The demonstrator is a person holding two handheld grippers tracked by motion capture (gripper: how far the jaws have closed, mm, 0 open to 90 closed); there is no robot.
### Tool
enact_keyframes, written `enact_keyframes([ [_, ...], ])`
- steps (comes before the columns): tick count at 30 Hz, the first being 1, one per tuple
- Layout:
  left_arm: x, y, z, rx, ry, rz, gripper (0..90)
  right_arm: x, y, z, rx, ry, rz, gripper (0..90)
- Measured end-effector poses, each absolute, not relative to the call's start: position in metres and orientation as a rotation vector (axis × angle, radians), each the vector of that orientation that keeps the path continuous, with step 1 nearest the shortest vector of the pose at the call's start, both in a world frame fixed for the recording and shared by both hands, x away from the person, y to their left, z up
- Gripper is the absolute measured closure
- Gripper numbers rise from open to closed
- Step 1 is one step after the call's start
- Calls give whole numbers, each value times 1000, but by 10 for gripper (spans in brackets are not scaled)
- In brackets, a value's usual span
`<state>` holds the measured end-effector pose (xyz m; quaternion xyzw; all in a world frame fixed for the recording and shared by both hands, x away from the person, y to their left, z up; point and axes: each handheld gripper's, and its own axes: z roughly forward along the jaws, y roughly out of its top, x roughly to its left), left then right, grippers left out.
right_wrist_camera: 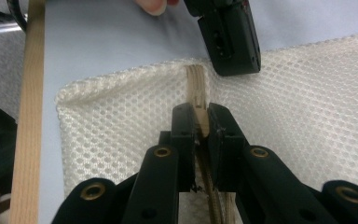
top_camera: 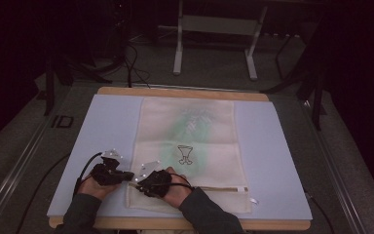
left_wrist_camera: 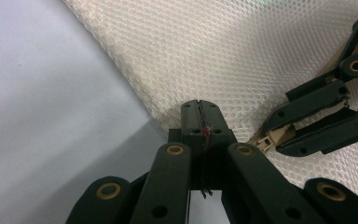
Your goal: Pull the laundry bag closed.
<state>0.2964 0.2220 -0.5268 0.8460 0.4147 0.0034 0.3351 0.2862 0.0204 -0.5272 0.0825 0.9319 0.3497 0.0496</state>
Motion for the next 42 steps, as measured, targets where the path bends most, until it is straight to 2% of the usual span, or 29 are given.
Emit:
enact_keyframes([
  [42,295,223,-528,2190,1086,10,900,273,-9,-519,201,2840,930,821],
])
